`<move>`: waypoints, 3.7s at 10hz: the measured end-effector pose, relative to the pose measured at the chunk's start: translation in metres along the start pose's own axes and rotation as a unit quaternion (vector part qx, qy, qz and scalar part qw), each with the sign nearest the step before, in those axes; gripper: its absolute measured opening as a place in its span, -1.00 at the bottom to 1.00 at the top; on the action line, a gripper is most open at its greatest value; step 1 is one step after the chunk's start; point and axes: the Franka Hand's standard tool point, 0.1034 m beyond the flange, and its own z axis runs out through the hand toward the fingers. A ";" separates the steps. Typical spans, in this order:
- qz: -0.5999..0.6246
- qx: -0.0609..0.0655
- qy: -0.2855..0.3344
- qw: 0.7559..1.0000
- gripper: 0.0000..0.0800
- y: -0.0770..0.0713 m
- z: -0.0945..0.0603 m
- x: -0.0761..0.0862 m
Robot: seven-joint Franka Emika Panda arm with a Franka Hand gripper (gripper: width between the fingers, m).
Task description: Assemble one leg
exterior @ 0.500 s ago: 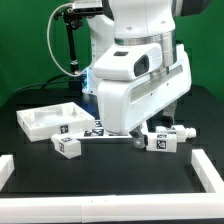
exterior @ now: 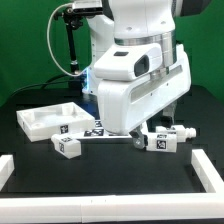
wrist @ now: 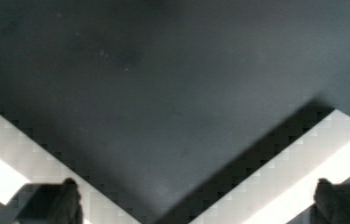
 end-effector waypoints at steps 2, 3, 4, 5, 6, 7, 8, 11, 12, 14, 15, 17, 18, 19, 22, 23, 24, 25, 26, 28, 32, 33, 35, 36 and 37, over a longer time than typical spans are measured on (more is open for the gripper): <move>-0.004 -0.015 -0.015 1.000 0.62 -0.007 -0.003 -0.030; -0.008 -0.032 -0.016 0.999 0.62 -0.004 -0.007 -0.048; -0.005 -0.051 -0.010 0.999 0.62 0.001 -0.008 -0.069; -0.012 -0.052 -0.013 0.998 0.62 0.009 -0.005 -0.092; 0.001 -0.051 -0.014 0.999 0.62 0.017 -0.003 -0.107; 0.001 -0.052 -0.013 0.999 0.62 0.013 -0.004 -0.100; -0.002 -0.052 -0.013 0.999 0.62 0.012 -0.003 -0.098; -0.002 -0.053 -0.013 0.999 0.62 0.013 -0.003 -0.102; 0.005 -0.056 -0.014 0.998 0.62 0.015 -0.003 -0.115; 0.023 -0.068 -0.021 0.997 0.62 0.017 -0.005 -0.172; 0.038 -0.069 -0.030 0.996 0.62 0.019 -0.005 -0.201; 0.046 -0.068 -0.033 0.996 0.62 0.021 -0.005 -0.210; 0.045 -0.068 -0.033 0.996 0.62 0.021 -0.004 -0.210; 0.045 -0.068 -0.034 0.996 0.62 0.021 -0.004 -0.210; 0.061 -0.068 -0.035 0.995 0.62 0.023 -0.005 -0.230; 0.083 -0.073 -0.037 0.993 0.62 0.020 -0.007 -0.266; 0.113 -0.070 -0.042 0.990 0.62 0.017 -0.009 -0.303; 0.128 -0.066 -0.046 0.989 0.62 0.021 -0.012 -0.325; 0.129 -0.063 -0.045 0.989 0.62 0.022 -0.011 -0.336; 0.124 -0.063 -0.045 0.989 0.62 0.020 -0.010 -0.329; 0.150 -0.062 -0.054 0.985 0.62 0.013 0.007 -0.351; 0.164 -0.065 -0.060 0.982 0.62 0.002 0.024 -0.373; 0.180 -0.049 -0.081 0.979 0.62 -0.002 0.050 -0.397; 0.188 -0.044 -0.085 0.977 0.62 -0.005 0.055 -0.397; 0.189 -0.041 -0.087 0.977 0.62 -0.009 0.059 -0.392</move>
Offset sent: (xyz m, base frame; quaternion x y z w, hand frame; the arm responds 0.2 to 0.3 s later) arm -0.0510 -0.0728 0.0078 -0.1133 0.0024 -0.0274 0.9932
